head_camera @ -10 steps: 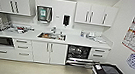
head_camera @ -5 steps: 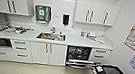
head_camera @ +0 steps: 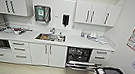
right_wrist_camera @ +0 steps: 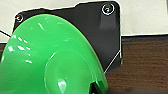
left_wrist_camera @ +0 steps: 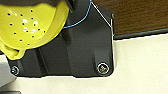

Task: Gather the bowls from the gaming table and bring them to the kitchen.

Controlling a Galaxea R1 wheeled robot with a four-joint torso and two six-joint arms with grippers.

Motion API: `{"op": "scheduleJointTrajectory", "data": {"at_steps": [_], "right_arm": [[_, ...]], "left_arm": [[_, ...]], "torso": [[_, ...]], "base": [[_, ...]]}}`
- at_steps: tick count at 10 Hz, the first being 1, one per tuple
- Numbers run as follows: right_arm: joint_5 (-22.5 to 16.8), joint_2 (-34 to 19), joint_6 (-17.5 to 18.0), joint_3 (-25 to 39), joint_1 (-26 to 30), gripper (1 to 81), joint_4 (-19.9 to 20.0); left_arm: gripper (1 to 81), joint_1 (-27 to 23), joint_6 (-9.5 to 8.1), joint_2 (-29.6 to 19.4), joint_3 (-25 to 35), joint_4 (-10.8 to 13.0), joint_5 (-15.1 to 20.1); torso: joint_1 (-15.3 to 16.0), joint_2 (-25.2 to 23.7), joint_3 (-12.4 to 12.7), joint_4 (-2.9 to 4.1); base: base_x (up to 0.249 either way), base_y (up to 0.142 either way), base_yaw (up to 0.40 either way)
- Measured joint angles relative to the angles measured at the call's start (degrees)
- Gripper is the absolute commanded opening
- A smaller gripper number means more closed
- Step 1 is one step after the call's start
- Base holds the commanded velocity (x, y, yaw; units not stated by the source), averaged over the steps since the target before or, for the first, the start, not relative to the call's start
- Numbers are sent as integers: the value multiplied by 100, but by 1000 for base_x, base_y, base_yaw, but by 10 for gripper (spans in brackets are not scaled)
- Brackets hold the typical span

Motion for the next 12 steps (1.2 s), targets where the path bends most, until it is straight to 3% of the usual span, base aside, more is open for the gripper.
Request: {"op": "scheduleJointTrajectory", "data": {"at_steps": [12], "right_arm": [[0, -4, -2, 1, -4, 10, -2]], "left_arm": [[10, -5, 0, 2, 2, -2, -5]], "torso": [[-2, 0, 0, 0]], "base": [[134, 0, 0]]}}
